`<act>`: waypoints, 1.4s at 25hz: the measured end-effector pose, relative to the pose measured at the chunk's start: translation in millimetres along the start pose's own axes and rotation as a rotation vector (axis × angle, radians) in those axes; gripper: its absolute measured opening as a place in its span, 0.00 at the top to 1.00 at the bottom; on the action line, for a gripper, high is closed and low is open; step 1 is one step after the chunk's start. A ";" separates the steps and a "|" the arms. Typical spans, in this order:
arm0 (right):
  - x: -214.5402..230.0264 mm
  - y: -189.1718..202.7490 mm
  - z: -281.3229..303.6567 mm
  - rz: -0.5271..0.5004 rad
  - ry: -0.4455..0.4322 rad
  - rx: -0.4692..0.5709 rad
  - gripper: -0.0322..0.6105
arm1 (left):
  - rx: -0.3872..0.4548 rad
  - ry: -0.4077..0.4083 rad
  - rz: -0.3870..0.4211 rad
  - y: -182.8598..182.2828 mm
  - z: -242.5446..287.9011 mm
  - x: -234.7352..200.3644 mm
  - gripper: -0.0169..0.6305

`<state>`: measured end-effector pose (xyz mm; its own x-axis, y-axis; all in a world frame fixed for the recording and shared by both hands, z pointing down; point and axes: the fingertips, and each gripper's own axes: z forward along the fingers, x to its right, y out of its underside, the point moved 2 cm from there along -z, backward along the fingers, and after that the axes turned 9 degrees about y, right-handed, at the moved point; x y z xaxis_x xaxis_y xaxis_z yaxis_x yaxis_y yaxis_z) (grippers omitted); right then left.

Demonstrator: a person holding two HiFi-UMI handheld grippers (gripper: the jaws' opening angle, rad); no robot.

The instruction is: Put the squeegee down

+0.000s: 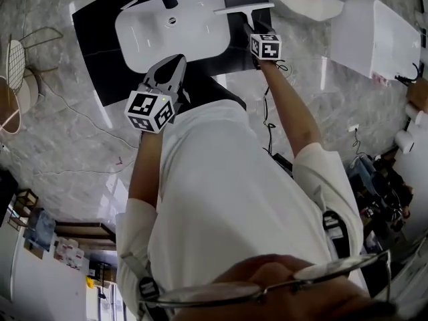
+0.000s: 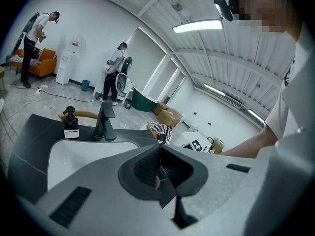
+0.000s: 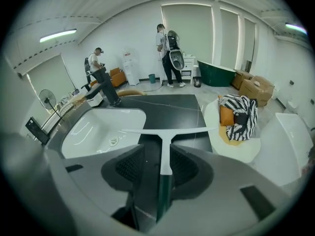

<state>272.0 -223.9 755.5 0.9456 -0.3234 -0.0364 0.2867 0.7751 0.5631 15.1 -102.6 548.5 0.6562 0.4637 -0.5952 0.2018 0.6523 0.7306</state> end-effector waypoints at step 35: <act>-101.4 34.5 -295.1 0.377 0.216 0.396 0.94 | -0.175 0.462 0.231 14.0 -55.5 62.5 0.97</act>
<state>231.5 -4.2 535.0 0.9929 0.0859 0.0822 -0.1157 0.5400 0.8337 18.6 -31.2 503.0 0.2732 0.7965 -0.5394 -0.0602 0.5738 0.8168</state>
